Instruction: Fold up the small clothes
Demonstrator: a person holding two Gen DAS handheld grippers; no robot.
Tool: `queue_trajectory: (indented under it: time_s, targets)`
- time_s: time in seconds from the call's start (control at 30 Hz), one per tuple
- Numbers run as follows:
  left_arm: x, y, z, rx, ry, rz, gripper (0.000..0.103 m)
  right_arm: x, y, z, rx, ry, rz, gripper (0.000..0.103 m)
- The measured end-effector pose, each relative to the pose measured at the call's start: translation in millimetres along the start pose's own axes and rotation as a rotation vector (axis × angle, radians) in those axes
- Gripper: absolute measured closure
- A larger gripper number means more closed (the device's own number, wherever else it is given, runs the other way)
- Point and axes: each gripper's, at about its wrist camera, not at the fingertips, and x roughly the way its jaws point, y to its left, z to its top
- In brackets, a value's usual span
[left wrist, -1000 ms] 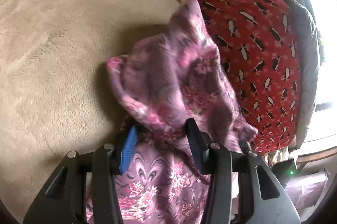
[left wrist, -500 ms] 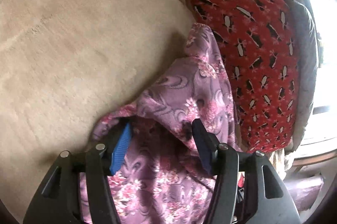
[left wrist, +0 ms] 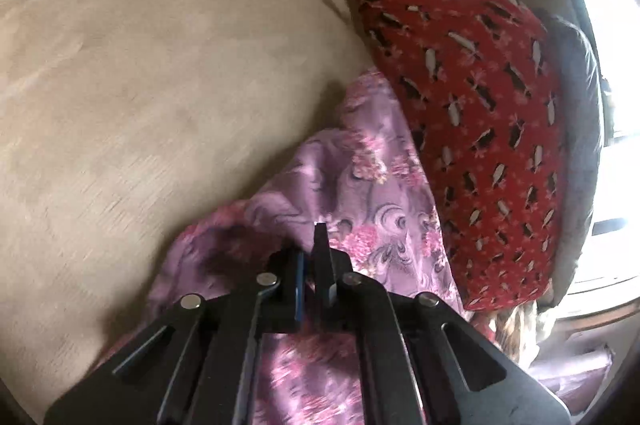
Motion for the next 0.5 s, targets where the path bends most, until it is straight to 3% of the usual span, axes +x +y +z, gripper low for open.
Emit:
queue_trajectory:
  time_s: [0.07, 0.13, 0.27, 0.33, 0.37, 0.4, 0.47, 0.5]
  targets:
    - [9, 9, -5, 0.003, 0.021, 0.072, 0.101, 16, -17, -14, 0.0, 0.083, -0.102, 0.097]
    - [15, 17, -5, -0.014, 0.042, 0.063, 0.101, 29, -30, -28, 0.009, 0.149, -0.157, 0.097]
    - [-4, 9, -2, 0.012, 0.04, 0.028, 0.1, 11, -29, -27, 0.021, 0.105, -0.142, 0.091]
    - [-11, 6, -3, 0.027, 0.026, 0.004, 0.099, -3, -26, -16, 0.026, 0.039, -0.147, 0.088]
    - [-13, 3, -4, 0.034, 0.028, -0.015, 0.093, -9, -24, -11, 0.027, 0.009, -0.145, 0.082]
    - [-13, 2, -5, 0.035, 0.035, -0.031, 0.078, -11, -23, -6, 0.03, -0.013, -0.141, 0.077]
    - [-7, -1, -7, 0.032, 0.057, -0.037, 0.056, -6, -20, 3, 0.029, -0.008, -0.137, 0.052]
    - [-1, -2, -8, 0.029, 0.065, -0.026, 0.056, 5, -18, 7, 0.014, 0.024, -0.137, 0.049]
